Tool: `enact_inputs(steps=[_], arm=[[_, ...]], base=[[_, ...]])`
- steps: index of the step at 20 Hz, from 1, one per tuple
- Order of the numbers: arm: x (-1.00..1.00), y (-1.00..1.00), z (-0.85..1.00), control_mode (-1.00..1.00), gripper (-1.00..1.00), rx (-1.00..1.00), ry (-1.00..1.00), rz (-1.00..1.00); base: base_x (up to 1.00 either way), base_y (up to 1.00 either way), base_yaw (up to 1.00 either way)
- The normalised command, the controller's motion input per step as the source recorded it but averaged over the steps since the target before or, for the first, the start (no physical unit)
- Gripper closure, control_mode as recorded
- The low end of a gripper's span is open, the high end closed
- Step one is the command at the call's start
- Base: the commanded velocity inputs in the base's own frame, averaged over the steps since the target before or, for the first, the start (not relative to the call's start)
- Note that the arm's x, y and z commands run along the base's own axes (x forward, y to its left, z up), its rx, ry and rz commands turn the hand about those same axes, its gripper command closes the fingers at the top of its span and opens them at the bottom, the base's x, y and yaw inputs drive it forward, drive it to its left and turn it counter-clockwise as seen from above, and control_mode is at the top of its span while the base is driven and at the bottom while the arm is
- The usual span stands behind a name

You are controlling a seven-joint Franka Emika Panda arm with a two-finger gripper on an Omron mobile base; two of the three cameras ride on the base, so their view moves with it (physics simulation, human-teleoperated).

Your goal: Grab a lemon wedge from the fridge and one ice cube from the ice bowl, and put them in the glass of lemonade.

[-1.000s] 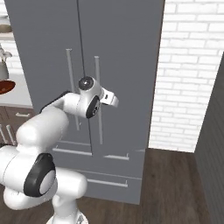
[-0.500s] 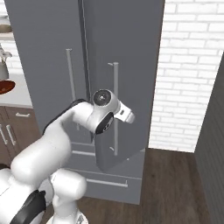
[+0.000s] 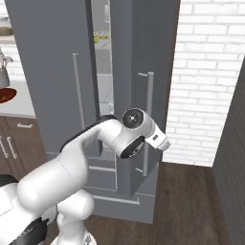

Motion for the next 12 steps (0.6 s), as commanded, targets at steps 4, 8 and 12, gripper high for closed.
enact_inputs(steps=[4,8,12], arm=[[-0.72,-0.18,0.61,-1.0,-1.0,0.06,-0.06,-0.01],[-0.94,0.13,0.89,-1.0,-1.0,0.0,-0.16,0.0],[-0.91,0.5,1.0,-1.0,-1.0,-0.05,-0.14,0.05]], base=[[0.0,0.0,0.0],[0.0,0.0,0.0],[0.0,0.0,0.0]])
